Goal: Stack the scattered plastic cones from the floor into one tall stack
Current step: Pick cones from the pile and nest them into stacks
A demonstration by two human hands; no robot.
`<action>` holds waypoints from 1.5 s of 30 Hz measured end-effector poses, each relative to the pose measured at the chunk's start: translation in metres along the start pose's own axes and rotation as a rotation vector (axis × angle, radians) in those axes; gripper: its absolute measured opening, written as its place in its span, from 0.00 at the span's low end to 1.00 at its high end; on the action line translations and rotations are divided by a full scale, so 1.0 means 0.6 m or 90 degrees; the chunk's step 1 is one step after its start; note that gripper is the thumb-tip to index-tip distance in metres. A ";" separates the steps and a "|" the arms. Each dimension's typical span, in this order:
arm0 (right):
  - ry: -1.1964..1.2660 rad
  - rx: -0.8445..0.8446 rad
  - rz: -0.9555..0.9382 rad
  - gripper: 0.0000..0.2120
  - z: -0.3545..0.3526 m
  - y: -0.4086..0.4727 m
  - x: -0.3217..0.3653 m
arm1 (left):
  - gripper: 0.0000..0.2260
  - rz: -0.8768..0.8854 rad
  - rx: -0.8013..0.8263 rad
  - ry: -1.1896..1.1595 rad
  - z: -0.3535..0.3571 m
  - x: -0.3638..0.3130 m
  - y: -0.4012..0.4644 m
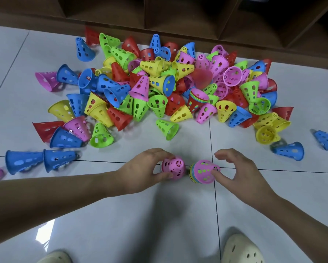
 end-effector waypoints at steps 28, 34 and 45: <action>0.069 0.190 -0.304 0.12 0.304 0.259 0.274 | 0.38 -0.668 -0.195 0.204 -0.308 0.427 -0.264; 0.063 0.282 -0.289 0.20 0.367 0.266 0.300 | 0.37 -0.712 -0.123 0.156 -0.281 0.454 -0.261; 0.053 0.313 -0.215 0.35 0.410 0.266 0.282 | 0.24 -0.529 -0.138 0.121 -0.230 0.387 -0.185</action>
Point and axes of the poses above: each hand's wrist, its own y-axis towards the middle knuckle, its own z-axis out of the palm, x = y × z, the point moved 4 cm from there along y, towards the middle knuckle, and after that the axes turned 12 degrees about -z, right-handed, at the moved point
